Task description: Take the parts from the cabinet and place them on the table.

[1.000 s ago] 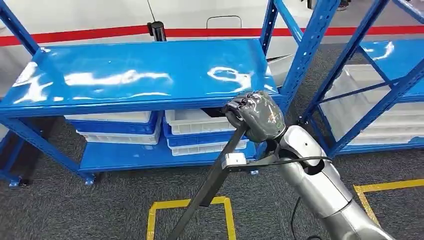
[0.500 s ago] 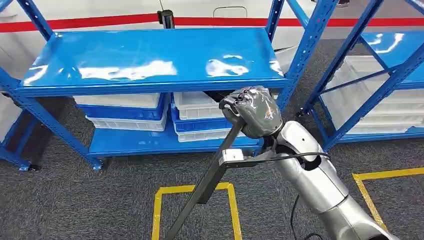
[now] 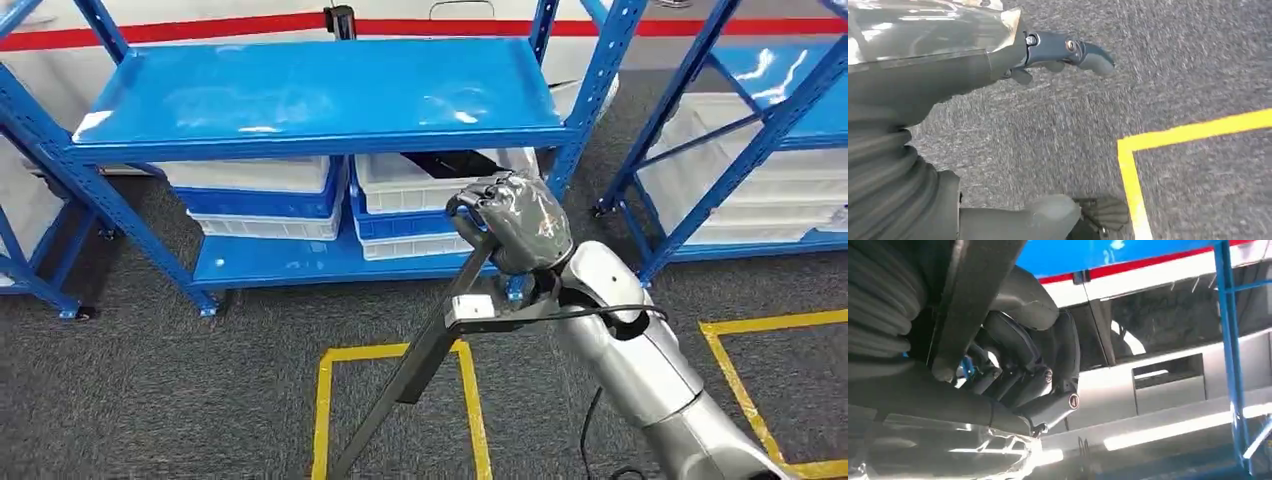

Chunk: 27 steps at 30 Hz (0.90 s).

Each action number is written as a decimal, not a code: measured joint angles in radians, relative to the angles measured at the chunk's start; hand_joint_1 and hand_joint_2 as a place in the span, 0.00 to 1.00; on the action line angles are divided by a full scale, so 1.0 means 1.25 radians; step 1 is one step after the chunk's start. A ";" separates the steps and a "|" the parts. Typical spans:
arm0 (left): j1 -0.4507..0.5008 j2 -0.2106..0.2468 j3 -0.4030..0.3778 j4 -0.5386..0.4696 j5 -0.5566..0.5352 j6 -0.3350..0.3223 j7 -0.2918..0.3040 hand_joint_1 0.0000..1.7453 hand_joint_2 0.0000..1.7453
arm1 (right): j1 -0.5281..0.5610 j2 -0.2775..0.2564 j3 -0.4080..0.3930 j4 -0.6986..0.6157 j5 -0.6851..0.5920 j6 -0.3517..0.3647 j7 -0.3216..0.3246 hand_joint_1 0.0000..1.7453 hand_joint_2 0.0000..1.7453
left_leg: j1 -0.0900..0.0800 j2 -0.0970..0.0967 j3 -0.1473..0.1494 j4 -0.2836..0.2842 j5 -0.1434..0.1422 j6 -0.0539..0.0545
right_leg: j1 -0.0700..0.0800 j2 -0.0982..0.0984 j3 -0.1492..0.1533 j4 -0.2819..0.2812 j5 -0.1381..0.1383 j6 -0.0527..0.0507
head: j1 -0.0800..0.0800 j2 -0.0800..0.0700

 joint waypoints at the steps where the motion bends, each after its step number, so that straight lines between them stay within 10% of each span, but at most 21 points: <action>1: 0.003 0.002 0.001 0.001 0.000 0.000 0.000 0.00 1.00 | 0.001 0.000 0.000 0.001 0.000 0.000 0.000 0.97 1.00 | -0.002 0.000 -0.011 -0.003 -0.006 -0.007 | -0.020 -0.003 -0.001 -0.008 0.020 -0.011 | 0.003 0.000; 5: 0.002 0.004 0.001 0.001 0.001 0.000 0.000 0.00 1.00 | 0.005 0.003 0.000 0.003 0.000 0.000 0.000 0.97 1.00 | 0.004 -0.001 -0.055 0.174 -0.197 -0.018 | -0.018 -0.004 -0.053 -0.006 0.063 -0.025 | -0.002 0.000; 7: -0.001 0.005 0.001 0.001 0.001 0.000 0.000 0.00 1.00 | 0.008 0.003 0.000 0.005 0.001 0.000 0.000 0.97 1.00 | 0.005 -0.001 -0.053 0.251 -0.174 -0.022 | -0.018 -0.005 -0.082 0.000 0.083 -0.022 | -0.002 0.000; 9: -0.003 0.007 0.001 0.000 0.001 -0.001 0.000 0.00 1.00 | 0.011 0.003 0.000 0.005 0.001 0.000 0.000 0.97 1.00 | 0.011 -0.001 0.006 0.211 -0.107 -0.026 | -0.021 -0.005 -0.115 0.012 0.099 -0.015 | -0.002 0.000; 10: -0.005 0.007 0.002 0.000 0.001 -0.001 -0.001 0.00 1.00 | 0.011 0.003 0.000 0.005 0.001 0.000 0.000 0.97 1.00 | 0.014 -0.001 0.056 0.154 -0.103 -0.027 | -0.021 -0.005 -0.128 0.019 0.104 -0.011 | -0.003 0.000; 12: -0.010 0.007 0.002 -0.003 0.000 -0.001 -0.001 0.00 1.00 | 0.010 0.002 -0.006 0.003 0.001 -0.001 0.000 0.97 1.00 | 0.010 -0.004 0.146 0.019 -0.167 -0.021 | -0.016 -0.006 -0.143 0.034 0.112 0.000 | -0.002 0.000; 16: -0.012 0.007 0.003 -0.002 0.000 -0.002 -0.002 0.00 1.00 | 0.011 0.000 -0.011 0.004 0.001 -0.002 0.000 0.97 1.00 | 0.007 0.000 0.125 0.011 -0.144 0.017 | -0.012 -0.007 -0.152 0.027 0.137 0.024 | -0.002 0.000; 19: -0.013 0.008 0.004 -0.002 0.000 -0.002 -0.002 0.00 1.00 | 0.011 -0.002 -0.014 0.004 0.001 -0.002 0.000 0.97 1.00 | 0.005 0.005 0.094 0.011 -0.112 0.031 | -0.021 -0.004 -0.197 0.143 0.015 0.002 | 0.003 0.000; 21: -0.013 0.008 0.004 -0.002 0.000 -0.002 -0.004 0.00 1.00 | 0.013 -0.002 -0.014 0.004 0.001 -0.002 0.000 0.97 1.00 | 0.005 0.007 0.064 0.013 -0.089 0.030 | -0.023 -0.004 -0.213 0.261 -0.034 0.008 | 0.005 0.000; 24: -0.013 0.008 0.005 -0.002 0.000 -0.003 -0.009 0.00 1.00 | 0.014 -0.004 -0.014 0.004 0.001 -0.002 0.000 0.97 1.00 | 0.005 0.008 0.023 0.014 -0.057 0.023 | -0.024 -0.004 -0.148 0.245 0.019 0.040 | 0.004 0.000; 25: -0.013 0.008 0.005 -0.002 0.001 -0.003 -0.010 0.00 1.00 | 0.012 -0.004 -0.015 0.004 0.001 -0.002 0.000 0.97 1.00 | 0.005 0.008 0.012 0.014 -0.047 0.019 | -0.026 -0.004 -0.097 0.186 0.032 0.043 | 0.004 0.000; 27: -0.015 0.008 0.008 -0.005 0.005 -0.002 -0.012 0.00 1.00 | 0.005 -0.002 -0.016 0.001 0.002 -0.002 0.000 0.97 1.00 | 0.001 0.006 -0.003 0.016 -0.029 0.008 | -0.019 -0.001 0.022 0.023 -0.015 0.028 | 0.006 0.000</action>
